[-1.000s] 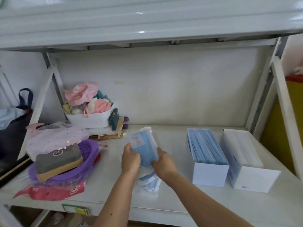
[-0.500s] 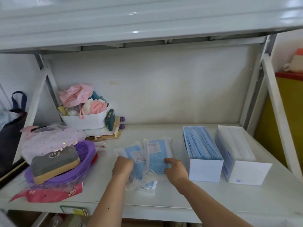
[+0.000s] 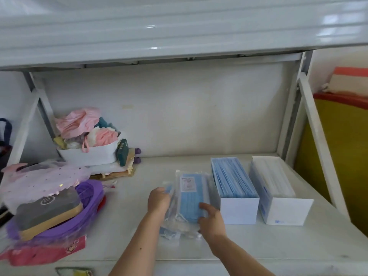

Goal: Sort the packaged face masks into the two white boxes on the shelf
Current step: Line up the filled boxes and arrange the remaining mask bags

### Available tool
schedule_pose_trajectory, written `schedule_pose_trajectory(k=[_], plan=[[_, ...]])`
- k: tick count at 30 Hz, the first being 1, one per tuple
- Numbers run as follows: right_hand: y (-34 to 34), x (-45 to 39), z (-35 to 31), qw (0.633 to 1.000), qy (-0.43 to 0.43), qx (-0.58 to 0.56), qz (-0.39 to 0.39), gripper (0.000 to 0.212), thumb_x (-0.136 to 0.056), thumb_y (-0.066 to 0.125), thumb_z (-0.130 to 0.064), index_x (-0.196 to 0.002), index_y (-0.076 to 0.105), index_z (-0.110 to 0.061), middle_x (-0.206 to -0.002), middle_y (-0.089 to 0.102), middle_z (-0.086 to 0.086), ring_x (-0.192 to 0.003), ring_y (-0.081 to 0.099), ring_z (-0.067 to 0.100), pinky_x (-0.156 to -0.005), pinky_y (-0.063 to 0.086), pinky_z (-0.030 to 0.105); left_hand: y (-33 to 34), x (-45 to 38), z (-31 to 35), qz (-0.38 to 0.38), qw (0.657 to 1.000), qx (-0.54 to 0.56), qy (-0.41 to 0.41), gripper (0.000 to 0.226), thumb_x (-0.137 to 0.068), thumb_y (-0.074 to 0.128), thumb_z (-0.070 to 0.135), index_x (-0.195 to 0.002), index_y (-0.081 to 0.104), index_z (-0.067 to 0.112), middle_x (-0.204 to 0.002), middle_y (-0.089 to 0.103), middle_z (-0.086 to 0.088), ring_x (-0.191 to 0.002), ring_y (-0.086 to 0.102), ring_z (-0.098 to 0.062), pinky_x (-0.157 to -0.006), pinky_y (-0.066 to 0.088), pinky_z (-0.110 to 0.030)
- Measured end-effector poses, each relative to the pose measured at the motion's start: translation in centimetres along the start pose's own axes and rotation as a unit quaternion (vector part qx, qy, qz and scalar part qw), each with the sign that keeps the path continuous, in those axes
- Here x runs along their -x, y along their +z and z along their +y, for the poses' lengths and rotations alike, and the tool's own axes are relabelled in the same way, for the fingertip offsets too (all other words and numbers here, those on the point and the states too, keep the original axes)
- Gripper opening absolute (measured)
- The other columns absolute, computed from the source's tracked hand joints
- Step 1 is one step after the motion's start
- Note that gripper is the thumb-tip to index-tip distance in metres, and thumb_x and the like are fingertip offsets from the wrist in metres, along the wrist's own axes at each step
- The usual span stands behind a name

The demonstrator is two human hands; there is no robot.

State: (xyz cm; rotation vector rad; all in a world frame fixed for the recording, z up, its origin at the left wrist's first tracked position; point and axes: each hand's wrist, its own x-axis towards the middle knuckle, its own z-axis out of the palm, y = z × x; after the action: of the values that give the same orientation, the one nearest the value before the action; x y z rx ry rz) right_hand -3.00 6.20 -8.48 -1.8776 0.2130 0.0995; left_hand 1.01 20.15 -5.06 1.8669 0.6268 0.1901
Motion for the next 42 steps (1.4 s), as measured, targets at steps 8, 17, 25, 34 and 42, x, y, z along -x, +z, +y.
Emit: schedule_pose_trajectory(k=[8, 17, 25, 34, 42], plan=[[0.0, -0.2, -0.1, 0.997, 0.042, 0.060, -0.005, 0.054, -0.089, 0.034, 0.006, -0.133, 0.050, -0.022, -0.136, 0.047, 0.011, -0.117, 0.054, 0.029, -0.100, 0.048, 0.034, -0.9, -2.1, -1.6, -0.023, 0.980, -0.179, -0.082, 0.013, -0.087, 0.050, 0.003, -0.084, 0.058, -0.006, -0.098, 0.065, -0.020, -0.106, 0.061, -0.036, -0.075, 0.045, -0.031], [0.1, -0.5, -0.4, 0.990, 0.035, 0.139, -0.014, 0.054, -0.092, 0.028, 0.003, -0.139, 0.040, -0.021, -0.139, 0.039, 0.014, -0.126, 0.045, 0.031, -0.109, 0.038, 0.036, -3.1, -3.6, -3.0, 0.075, 0.991, -0.057, -0.092, 0.026, -0.084, 0.052, 0.002, -0.103, 0.063, -0.011, -0.105, 0.066, -0.027, -0.091, 0.064, -0.039, -0.072, 0.051, -0.037], [1.3, 1.0, -1.2, 0.914, -0.039, 0.404, -0.022, 0.059, -0.092, 0.035, -0.021, -0.149, 0.018, -0.025, -0.159, -0.009, 0.011, -0.144, 0.000, 0.040, -0.119, 0.002, 0.046, -1.1, -3.3, -1.1, 0.097, 0.933, -0.333, 0.091, 0.050, -0.091, 0.049, 0.026, -0.139, 0.039, 0.015, -0.133, 0.053, -0.012, -0.120, 0.050, -0.031, -0.095, 0.044, -0.038], [1.0, 0.2, -0.8, 0.876, -0.090, 0.454, -0.133, 0.068, -0.093, 0.032, -0.058, -0.151, 0.005, -0.036, -0.160, -0.013, 0.007, -0.146, -0.010, 0.035, -0.116, 0.010, 0.051, 1.8, -2.3, -1.7, -0.050, 0.950, -0.299, 0.070, 0.031, -0.091, 0.048, 0.032, -0.107, 0.062, 0.009, -0.104, 0.067, -0.009, -0.098, 0.063, -0.027, -0.080, 0.048, -0.031], [1.2, 0.4, -0.9, 0.905, -0.103, 0.403, -0.086, 0.064, -0.094, 0.035, -0.055, -0.149, 0.013, -0.032, -0.160, -0.002, 0.007, -0.147, 0.001, 0.033, -0.116, 0.017, 0.045, 0.8, -1.9, -2.1, 0.072, 0.993, -0.081, 0.046, 0.023, -0.092, 0.050, 0.018, -0.073, 0.056, 0.007, -0.076, 0.063, -0.017, -0.069, 0.058, -0.030, -0.064, 0.041, -0.031]])
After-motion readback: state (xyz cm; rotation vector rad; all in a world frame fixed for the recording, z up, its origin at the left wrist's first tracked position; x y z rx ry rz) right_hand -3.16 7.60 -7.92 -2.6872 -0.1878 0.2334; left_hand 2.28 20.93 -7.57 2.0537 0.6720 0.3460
